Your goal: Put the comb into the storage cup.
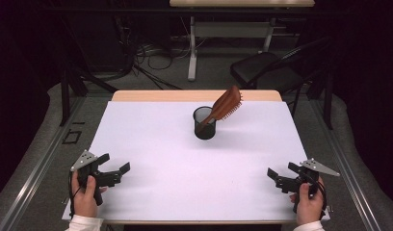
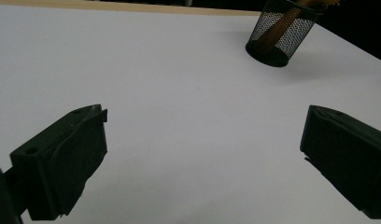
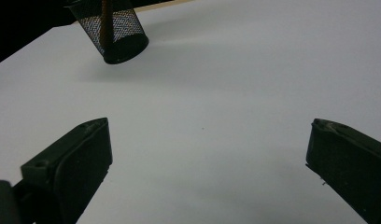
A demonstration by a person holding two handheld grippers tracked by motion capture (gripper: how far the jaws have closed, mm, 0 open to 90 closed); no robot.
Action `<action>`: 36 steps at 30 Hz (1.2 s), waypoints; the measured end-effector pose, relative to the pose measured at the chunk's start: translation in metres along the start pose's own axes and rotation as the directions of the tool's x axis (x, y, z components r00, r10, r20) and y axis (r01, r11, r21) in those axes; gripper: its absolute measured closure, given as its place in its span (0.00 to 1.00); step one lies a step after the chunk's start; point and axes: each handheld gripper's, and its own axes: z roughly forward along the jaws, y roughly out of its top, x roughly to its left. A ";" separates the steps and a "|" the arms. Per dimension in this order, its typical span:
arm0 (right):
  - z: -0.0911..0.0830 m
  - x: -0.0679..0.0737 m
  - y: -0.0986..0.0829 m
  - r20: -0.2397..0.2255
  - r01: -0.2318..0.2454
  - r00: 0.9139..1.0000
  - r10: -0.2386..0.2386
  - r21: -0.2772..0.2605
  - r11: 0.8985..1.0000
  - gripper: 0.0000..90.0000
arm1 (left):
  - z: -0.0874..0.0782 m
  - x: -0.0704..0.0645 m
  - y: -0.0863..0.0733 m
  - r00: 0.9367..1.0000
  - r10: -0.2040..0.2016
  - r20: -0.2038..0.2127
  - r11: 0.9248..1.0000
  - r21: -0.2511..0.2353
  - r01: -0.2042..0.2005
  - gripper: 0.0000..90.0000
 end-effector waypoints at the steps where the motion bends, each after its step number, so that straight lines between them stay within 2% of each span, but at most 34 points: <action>1: 0.000 0.000 0.000 0.000 -0.001 1.000 0.001 0.001 1.000 0.00 | 0.000 0.000 0.000 1.000 -0.001 0.000 1.000 0.000 0.001 0.01; 4: 0.001 0.000 -0.001 -0.001 -0.011 1.000 0.011 0.002 1.000 0.00 | 0.000 0.000 0.000 1.000 0.000 -0.001 1.000 0.000 0.000 0.01; 23: 0.002 -0.001 -0.001 -0.001 0.003 1.000 -0.003 0.022 1.000 0.00 | 0.002 -0.001 -0.001 1.000 0.004 0.002 1.000 0.007 -0.004 0.01; 36: 0.003 0.000 -0.002 -0.001 -0.002 1.000 0.002 0.012 1.000 0.00 | 0.001 -0.001 -0.001 1.000 0.000 0.002 1.000 0.006 0.000 0.01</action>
